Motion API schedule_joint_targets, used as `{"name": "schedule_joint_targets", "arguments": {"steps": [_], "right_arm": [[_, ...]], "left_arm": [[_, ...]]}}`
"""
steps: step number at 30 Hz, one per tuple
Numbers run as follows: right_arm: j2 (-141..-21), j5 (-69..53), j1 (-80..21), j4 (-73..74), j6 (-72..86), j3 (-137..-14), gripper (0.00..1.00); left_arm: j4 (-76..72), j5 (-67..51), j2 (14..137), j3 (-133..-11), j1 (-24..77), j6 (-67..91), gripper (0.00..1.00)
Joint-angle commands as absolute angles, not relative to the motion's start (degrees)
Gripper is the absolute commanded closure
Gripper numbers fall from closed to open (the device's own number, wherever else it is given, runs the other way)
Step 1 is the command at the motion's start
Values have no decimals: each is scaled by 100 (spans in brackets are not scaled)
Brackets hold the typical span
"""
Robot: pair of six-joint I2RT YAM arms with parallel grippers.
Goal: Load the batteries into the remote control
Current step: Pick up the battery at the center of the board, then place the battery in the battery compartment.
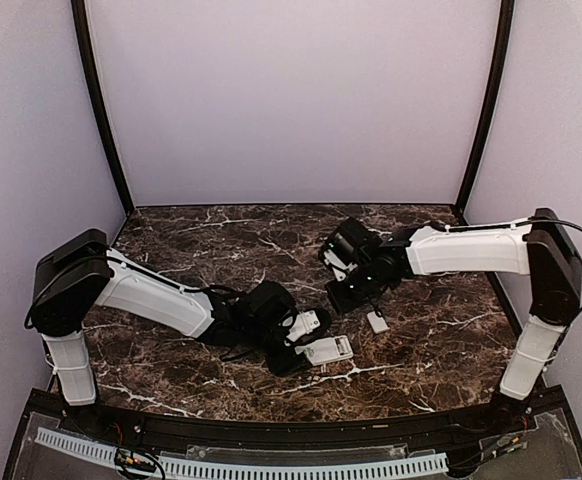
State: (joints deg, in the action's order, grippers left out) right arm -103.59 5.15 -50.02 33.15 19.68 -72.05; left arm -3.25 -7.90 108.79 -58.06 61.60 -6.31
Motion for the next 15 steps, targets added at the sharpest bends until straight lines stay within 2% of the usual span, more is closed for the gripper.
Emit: {"name": "schedule_joint_targets", "arguments": {"steps": [1,4,9,15], "right_arm": [[-9612,652,-4957,2163,2118,-6589,100],[-9053,513,-4965,1391,2396,-5815,100],[-8092,280,-5032,-816,3147,-4029,100],[-8092,266,-5150,-1754,3214,-3343,100]], "left_arm": [[642,-960,11265,-5532,6212,-529,36],[657,-945,11285,-5544,6211,-527,36],[650,-939,11303,-5548,6215,-527,36],[690,-950,11361,-5604,6207,-536,36]]}}
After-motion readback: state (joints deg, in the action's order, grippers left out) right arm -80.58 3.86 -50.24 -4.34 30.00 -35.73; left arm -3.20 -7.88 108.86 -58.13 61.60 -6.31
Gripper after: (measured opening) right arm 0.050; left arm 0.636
